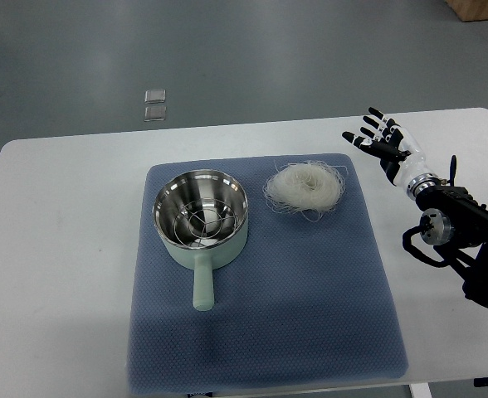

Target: Put vermicelli into pot with right hand

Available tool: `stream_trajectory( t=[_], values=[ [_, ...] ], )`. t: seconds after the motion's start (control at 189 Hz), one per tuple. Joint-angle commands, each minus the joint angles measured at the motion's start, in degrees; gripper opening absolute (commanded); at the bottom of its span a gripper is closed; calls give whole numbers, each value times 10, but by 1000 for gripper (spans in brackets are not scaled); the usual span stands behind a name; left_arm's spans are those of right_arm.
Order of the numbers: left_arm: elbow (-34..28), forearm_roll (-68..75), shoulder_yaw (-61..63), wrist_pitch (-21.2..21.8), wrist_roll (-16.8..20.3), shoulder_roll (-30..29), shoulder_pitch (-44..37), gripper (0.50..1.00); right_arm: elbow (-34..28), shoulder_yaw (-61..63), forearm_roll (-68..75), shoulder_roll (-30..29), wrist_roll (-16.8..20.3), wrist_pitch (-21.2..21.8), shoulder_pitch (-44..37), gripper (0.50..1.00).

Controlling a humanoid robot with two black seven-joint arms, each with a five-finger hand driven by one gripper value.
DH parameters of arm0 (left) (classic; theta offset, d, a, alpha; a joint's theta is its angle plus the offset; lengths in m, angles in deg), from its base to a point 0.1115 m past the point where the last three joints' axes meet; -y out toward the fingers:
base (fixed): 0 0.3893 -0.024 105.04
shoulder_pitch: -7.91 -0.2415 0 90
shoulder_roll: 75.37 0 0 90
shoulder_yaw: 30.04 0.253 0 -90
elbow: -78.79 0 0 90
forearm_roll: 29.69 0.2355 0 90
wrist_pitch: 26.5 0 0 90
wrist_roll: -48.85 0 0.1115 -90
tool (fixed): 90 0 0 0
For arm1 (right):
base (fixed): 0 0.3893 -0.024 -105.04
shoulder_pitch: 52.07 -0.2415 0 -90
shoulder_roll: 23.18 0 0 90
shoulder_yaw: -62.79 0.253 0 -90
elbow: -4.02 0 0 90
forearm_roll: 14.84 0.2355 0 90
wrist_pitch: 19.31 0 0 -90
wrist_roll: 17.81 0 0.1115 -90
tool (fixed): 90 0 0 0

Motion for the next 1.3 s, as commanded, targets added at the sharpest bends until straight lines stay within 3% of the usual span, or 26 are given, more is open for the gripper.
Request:
stream_trajectory(
  t=[0.0,0.476,0.613,0.962,1.295],
  values=[
    [0,0,0,0,0,0,0,1000,0,0,0,0,0,9,-1,930],
    [0,0,0,0,0,0,0,1000,-4,-4,-9,4,-1,16,-5,928],
    [0,0,0,0,0,0,0,1000,-7,-11,-18,10,-1,42,-17,928],
    [-1,0,0,0,0,0,0,1000,-10,-36,-273,33,-1,128,-75,928],
    [-1,0,0,0,0,0,0,1000,-29,-250,-421,75,-40,127,-178,928]
  ],
)
